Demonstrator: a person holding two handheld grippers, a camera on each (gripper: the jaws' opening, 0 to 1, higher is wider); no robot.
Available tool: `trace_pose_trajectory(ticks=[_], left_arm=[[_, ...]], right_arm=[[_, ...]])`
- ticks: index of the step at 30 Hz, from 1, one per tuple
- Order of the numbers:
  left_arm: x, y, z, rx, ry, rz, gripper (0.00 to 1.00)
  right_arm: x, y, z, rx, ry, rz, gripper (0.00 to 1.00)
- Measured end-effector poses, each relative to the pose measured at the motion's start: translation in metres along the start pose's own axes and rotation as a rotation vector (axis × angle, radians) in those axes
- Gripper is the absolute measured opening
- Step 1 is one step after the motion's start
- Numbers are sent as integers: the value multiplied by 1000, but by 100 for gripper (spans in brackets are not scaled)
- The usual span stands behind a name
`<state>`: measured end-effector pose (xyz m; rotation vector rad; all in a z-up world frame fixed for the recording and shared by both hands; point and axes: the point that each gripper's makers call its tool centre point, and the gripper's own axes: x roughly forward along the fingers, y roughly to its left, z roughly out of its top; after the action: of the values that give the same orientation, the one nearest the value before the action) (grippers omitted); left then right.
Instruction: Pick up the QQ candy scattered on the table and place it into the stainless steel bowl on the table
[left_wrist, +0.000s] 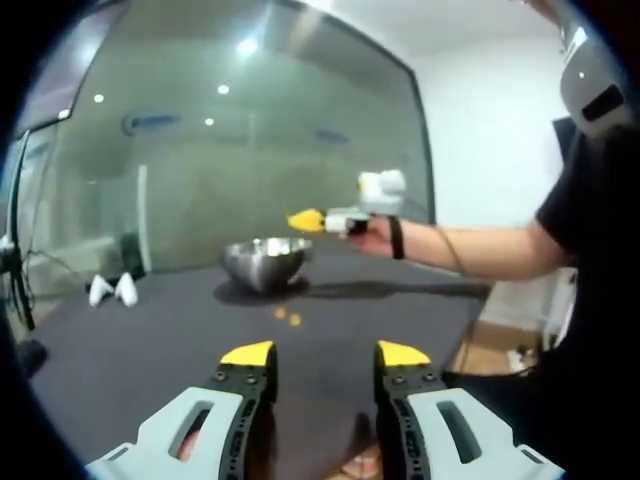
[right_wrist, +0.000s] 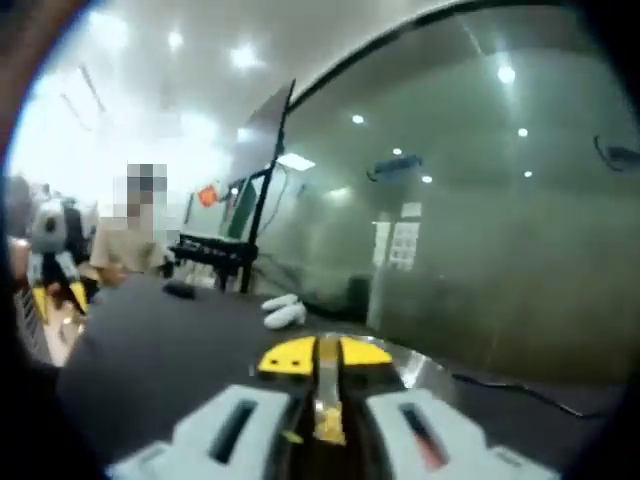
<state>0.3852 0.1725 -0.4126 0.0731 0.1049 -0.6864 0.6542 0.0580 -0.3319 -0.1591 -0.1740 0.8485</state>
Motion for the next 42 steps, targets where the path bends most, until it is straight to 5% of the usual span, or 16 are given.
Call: trace_pose_trajectory(ticks=[5,9,15,26,31,36,42], left_arm=[[-1,-1,1,2,-1,1,40],[-2,0,3,6,-4,6,40],[-1,0,2,9,2,5,40],[6,-3,4,12,-1,-16,40],[8,-3,1,13,4,-23,41],[8,-4,2,10,1,-25,41],[10,1,2,19,2,-23,41]], right_arm=[[10,-23,-5,-24,20,-79,10],[2,-23,3,15,-45,-97,31],[-3,-26,-4,75,-36,-92,20],[-15,-18,0,88,-45,-55,18],[-38,8,-7,154,-42,40,18],[-74,50,-50,130,85,182,19],[-105,84,-75,111,144,275,19]])
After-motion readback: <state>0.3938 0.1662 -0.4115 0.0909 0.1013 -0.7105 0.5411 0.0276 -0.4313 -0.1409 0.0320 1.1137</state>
